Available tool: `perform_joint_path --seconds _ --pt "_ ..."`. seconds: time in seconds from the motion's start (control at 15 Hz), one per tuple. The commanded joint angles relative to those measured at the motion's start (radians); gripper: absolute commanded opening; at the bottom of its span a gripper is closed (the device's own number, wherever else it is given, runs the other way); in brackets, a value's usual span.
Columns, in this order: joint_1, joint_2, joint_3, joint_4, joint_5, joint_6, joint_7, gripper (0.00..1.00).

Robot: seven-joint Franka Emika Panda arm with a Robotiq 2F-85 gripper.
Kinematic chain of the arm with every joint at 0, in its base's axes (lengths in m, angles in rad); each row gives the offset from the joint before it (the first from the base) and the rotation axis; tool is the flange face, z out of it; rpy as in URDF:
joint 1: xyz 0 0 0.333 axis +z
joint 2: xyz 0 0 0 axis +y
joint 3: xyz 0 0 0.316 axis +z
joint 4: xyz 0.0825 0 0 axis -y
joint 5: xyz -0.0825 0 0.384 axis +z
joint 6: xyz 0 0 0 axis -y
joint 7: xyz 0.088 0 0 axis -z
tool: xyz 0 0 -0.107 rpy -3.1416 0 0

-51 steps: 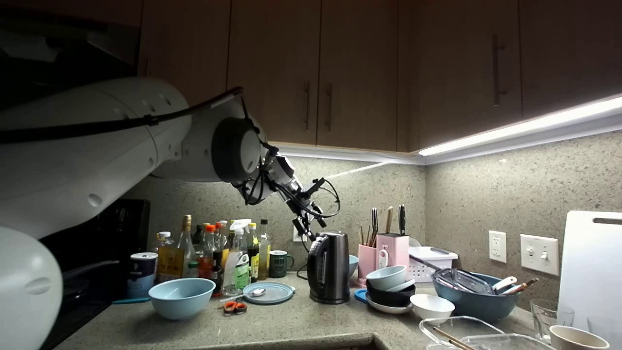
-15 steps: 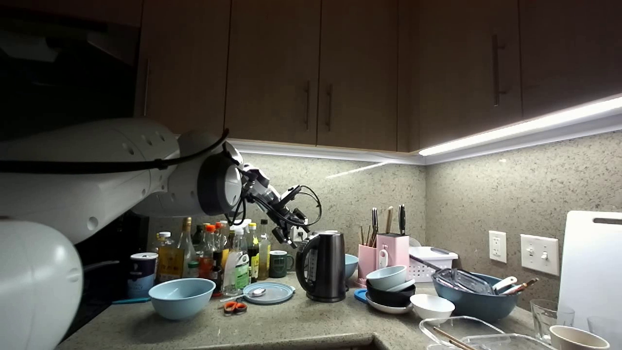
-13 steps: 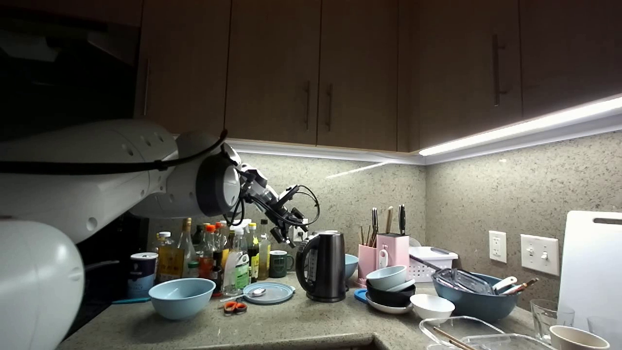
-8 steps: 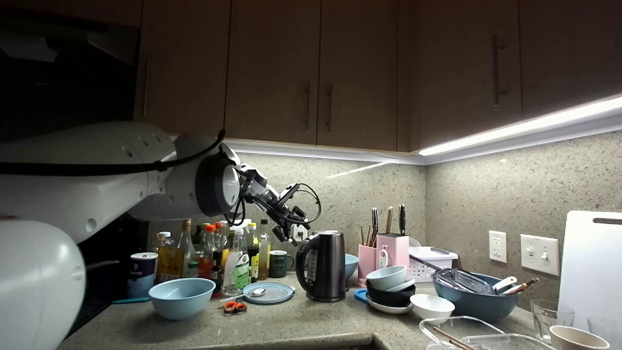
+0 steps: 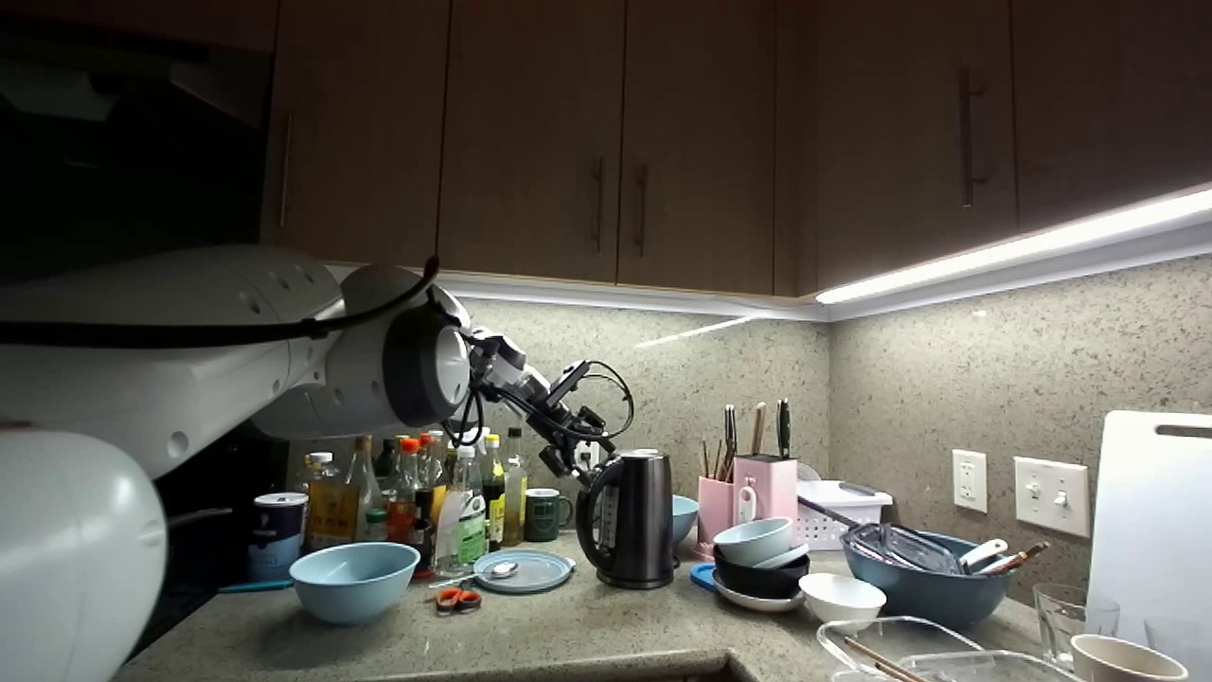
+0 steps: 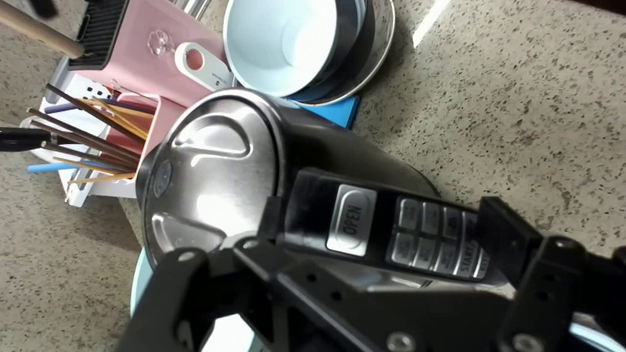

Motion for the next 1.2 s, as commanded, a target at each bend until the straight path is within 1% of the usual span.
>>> perform_joint_path --seconds 0.0,0.6,1.13 --pt "0.002 0.028 -0.011 0.042 0.001 -0.045 0.012 1.00" --pt "0.019 0.046 -0.013 0.083 -0.005 -0.050 0.013 1.00" --pt "0.013 0.063 -0.029 0.108 -0.002 -0.068 0.016 1.00"
